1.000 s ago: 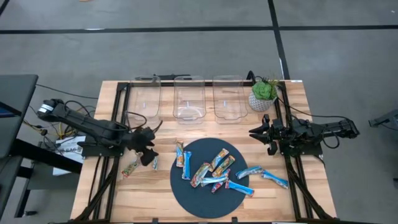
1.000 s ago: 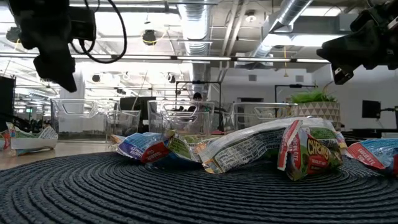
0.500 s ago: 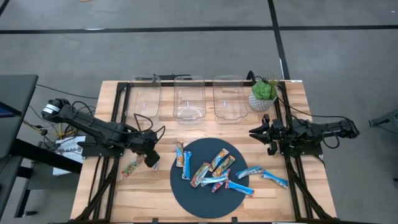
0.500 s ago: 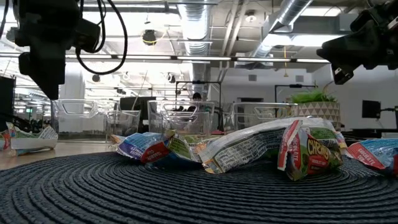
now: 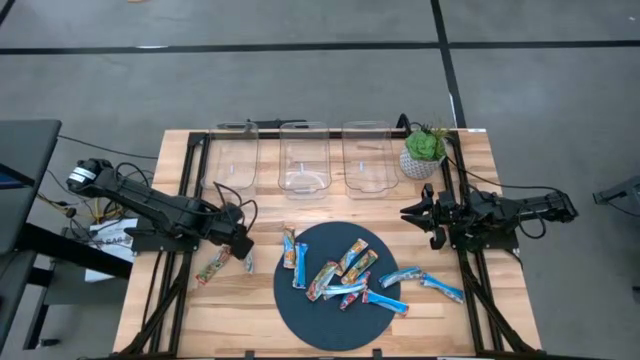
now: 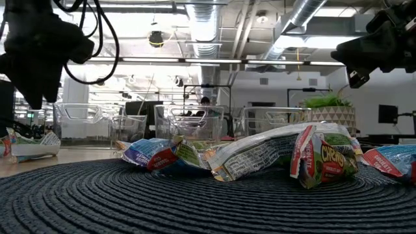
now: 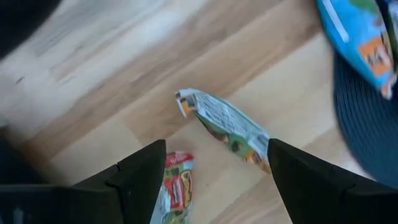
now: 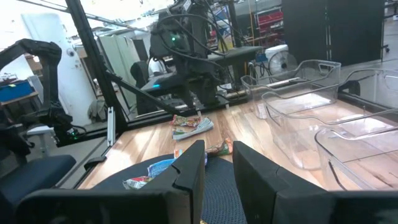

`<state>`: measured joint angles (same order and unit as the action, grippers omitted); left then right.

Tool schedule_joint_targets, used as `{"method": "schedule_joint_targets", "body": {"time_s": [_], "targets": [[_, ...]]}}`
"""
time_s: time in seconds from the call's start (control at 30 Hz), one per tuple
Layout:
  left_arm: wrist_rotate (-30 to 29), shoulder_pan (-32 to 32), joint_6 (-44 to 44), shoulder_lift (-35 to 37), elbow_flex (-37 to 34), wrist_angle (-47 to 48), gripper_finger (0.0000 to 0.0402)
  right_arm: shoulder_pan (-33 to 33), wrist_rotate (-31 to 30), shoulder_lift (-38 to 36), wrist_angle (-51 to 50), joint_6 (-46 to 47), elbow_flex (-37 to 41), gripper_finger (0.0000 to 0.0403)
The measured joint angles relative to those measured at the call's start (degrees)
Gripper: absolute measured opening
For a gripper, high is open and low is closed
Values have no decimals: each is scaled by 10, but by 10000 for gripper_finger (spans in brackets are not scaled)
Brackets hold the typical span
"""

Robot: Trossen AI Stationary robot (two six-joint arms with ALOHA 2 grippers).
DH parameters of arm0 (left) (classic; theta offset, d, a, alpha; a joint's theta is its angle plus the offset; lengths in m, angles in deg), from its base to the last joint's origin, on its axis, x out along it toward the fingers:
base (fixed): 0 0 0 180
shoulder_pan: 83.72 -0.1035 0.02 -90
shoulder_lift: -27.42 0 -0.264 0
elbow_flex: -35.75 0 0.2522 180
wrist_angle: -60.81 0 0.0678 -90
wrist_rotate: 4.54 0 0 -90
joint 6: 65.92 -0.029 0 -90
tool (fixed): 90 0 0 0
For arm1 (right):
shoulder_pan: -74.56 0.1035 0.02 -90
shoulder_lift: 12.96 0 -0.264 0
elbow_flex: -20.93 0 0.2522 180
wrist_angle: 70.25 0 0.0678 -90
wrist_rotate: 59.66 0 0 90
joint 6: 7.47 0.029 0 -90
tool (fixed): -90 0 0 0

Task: Pick and place Granola Bars by type
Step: Put the yellow granola bar into the left transparent bin

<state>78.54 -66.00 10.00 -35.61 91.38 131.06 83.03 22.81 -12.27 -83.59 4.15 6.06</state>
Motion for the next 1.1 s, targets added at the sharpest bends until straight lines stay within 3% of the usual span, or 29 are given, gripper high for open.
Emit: {"method": "schedule_joint_targets", "body": {"time_s": [0.43, 0.67, 1.1], "targets": [[23, -18, 101, -64, 0, -34, 274, 0, 0, 0, 0, 0, 0, 77], [58, -18, 105, -128, 0, -95, 274, 0, 0, 0, 0, 0, 0, 77], [78, -19, 101, -217, 0, -116, 274, 0, 0, 0, 0, 0, 0, 77]]}}
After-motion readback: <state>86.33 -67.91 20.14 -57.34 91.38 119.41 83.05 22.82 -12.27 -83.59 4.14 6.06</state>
